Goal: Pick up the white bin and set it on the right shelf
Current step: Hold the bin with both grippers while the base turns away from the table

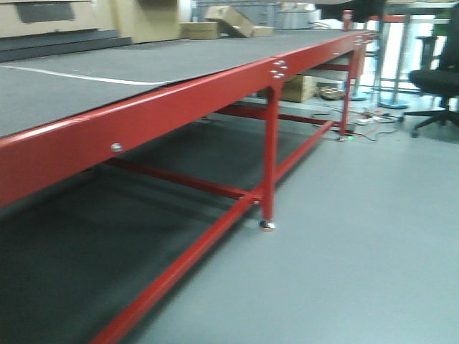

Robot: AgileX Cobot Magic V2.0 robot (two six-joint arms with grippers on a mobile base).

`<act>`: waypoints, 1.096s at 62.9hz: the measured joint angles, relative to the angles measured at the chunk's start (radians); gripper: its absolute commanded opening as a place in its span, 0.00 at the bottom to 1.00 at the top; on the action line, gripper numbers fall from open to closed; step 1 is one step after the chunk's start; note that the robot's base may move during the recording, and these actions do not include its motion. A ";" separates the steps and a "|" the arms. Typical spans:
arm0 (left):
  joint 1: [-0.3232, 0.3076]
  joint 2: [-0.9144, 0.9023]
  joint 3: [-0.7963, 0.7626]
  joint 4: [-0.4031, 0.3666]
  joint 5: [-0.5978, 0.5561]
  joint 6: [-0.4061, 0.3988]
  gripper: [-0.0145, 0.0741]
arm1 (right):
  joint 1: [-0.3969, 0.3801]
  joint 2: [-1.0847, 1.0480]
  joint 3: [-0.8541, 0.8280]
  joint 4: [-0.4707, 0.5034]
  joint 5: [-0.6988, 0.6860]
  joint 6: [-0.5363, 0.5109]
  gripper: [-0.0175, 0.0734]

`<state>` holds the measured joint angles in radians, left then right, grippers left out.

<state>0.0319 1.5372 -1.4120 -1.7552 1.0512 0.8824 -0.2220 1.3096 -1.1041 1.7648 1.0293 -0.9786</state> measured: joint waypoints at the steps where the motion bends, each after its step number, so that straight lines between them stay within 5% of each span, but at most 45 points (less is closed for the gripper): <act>1: 0.000 0.000 0.000 0.000 0.000 0.000 0.02 | 0.000 0.000 0.000 0.000 0.000 0.000 0.40; 69: 0.000 0.000 0.000 0.000 0.000 0.000 0.02 | 0.000 0.000 0.000 0.000 0.000 0.000 0.40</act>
<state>0.0319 1.5372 -1.4120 -1.7552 1.0512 0.8824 -0.2220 1.3096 -1.1041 1.7648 1.0293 -0.9786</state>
